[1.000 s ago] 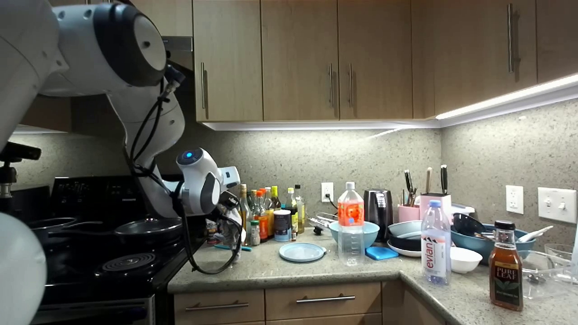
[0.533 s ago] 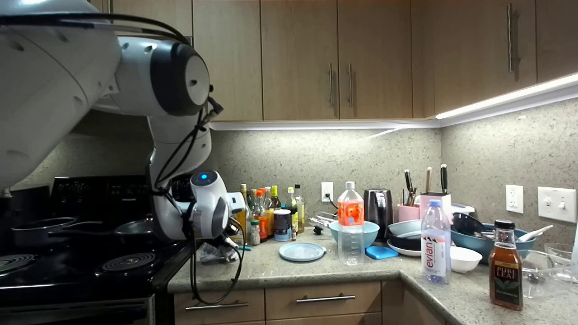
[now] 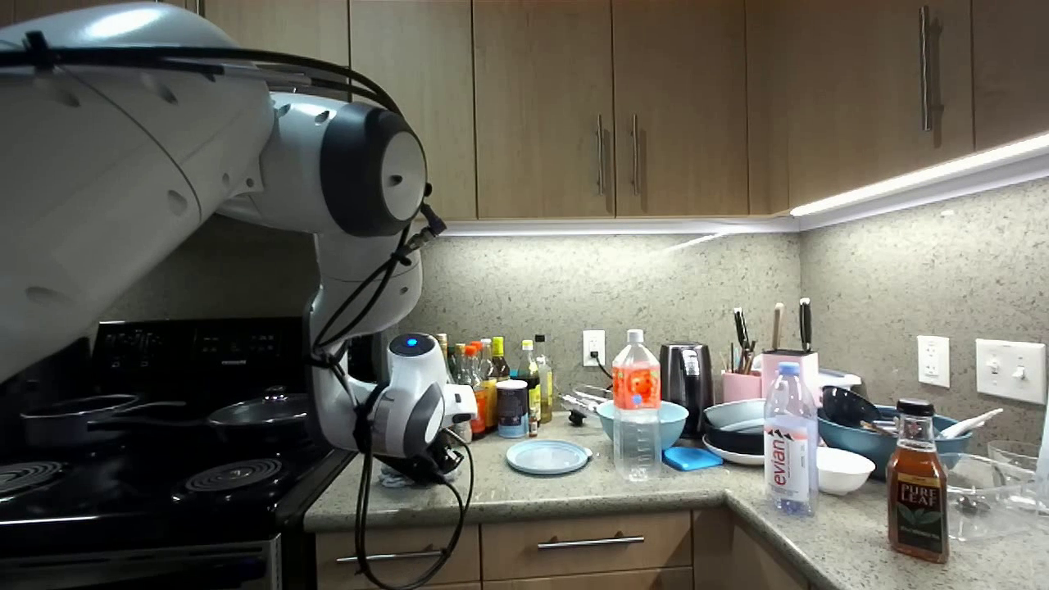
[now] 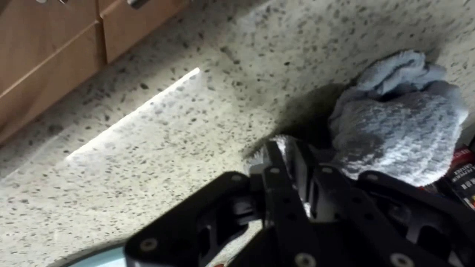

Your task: Pick the rag on the handle of the cabinet door and put it on the counter

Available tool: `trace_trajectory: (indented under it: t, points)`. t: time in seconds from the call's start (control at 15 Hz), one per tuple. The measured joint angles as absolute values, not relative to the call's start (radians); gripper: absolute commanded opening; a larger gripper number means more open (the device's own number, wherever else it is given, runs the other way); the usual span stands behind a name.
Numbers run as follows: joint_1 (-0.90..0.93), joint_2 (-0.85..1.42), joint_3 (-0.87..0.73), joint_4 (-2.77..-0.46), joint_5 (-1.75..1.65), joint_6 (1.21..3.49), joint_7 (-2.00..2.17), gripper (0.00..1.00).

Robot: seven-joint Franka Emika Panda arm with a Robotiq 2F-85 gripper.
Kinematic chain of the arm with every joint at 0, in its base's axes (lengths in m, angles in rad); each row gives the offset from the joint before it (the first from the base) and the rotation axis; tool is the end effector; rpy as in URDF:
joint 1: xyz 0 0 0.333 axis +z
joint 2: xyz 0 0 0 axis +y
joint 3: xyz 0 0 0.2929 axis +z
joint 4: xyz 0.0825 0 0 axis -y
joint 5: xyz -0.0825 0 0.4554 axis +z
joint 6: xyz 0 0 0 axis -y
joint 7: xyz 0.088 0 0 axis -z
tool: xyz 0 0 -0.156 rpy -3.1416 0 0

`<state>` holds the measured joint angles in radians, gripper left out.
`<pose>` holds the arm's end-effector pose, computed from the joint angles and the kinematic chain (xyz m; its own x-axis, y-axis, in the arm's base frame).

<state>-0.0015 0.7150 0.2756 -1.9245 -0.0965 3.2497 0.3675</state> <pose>0.6849 0.2021 0.0823 0.8394 -0.1948 0.5074 -0.0161 -0.9421 -0.3350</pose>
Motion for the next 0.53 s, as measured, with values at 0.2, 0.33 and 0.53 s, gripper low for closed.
trace_trajectory:
  t: [0.2, 0.33, 0.53]
  points:
    - [0.032, 0.714, 0.236, -1.916, -0.031, 3.225, 0.319, 0.66]
    - [0.063, 0.714, 0.201, -1.915, -0.011, 3.225, 0.306, 0.78]
    - [0.097, 0.713, 0.167, -1.913, 0.010, 3.226, 0.302, 0.73]
